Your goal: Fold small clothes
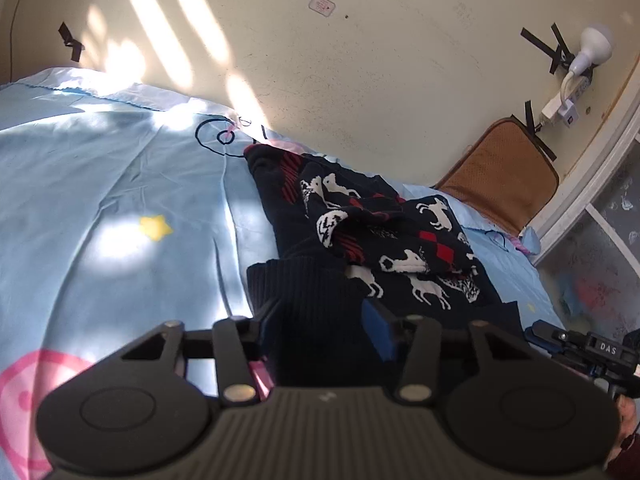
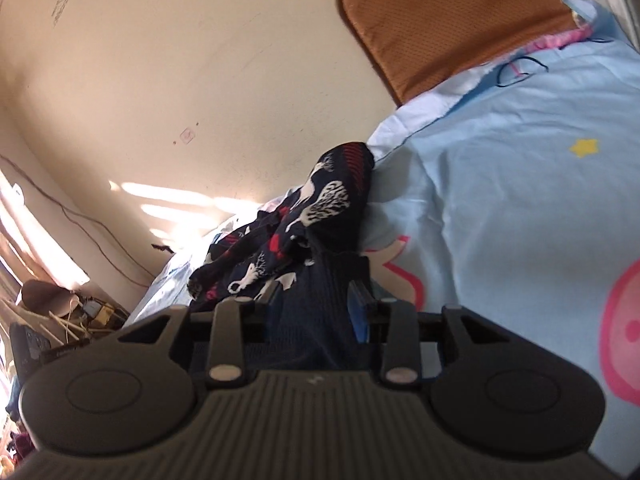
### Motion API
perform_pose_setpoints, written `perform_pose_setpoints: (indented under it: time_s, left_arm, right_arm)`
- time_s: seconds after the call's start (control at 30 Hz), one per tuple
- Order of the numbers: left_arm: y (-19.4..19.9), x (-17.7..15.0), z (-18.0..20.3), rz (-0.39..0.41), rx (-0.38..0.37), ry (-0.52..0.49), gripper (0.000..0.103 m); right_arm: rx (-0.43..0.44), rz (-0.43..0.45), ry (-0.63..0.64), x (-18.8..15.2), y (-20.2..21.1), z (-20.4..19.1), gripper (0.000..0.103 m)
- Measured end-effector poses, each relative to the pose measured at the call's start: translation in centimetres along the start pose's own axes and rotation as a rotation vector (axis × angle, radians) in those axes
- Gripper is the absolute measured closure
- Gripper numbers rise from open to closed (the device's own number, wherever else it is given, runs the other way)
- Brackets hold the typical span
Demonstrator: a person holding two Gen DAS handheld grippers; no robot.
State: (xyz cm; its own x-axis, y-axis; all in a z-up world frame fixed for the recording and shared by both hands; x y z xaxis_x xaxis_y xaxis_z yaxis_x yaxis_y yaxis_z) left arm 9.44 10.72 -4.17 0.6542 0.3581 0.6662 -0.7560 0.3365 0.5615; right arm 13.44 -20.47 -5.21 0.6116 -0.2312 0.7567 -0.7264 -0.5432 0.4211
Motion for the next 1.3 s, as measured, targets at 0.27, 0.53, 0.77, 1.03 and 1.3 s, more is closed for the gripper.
perform_pose_setpoints:
  time_s: [0.27, 0.53, 0.77, 1.03, 1.3]
  left_arm:
    - [-1.2, -0.7, -0.4, 0.009, 0.07, -0.098, 0.086]
    - [-0.8, 4.4, -1.4, 0.162, -0.044, 0.074, 0.059]
    - [-5.5, 2.6, -2.9, 0.042, -0.083, 0.17, 0.065]
    - [-5.6, 2.6, -3.0, 0.041, -0.1, 0.173, 0.064]
    - [-5.6, 2.7, -2.9, 0.041, -0.106, 0.18, 0.064]
  right_arm:
    - [-0.113, -0.033, 0.02, -0.2, -2.7, 3.0, 0.08]
    - [-0.052, 0.02, 0.061, 6.6, -2.1, -0.6, 0.072]
    - [-0.127, -0.105, 0.168, 12.3, -14.1, -3.4, 0.061]
    - [-0.247, -0.317, 0.123, 13.4, -28.0, 0.5, 0.041]
    - [-0.193, -0.342, 0.319, 11.8, -27.4, -2.8, 0.089]
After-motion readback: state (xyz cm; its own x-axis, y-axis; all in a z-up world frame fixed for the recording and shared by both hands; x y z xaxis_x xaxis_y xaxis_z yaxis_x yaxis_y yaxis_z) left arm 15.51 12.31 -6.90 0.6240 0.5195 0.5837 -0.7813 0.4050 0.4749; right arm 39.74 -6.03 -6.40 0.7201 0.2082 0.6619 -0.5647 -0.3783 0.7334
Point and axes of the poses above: each gripper's, at about its wrist camera, not at the fingertips, and y roughly against the way its jaws point, z to its right, x to its top, the point moved 10 cm from there along -y, roughly the way its jaws point, and after that the axes turned 4 degrees about y, right-handed, at the moved point
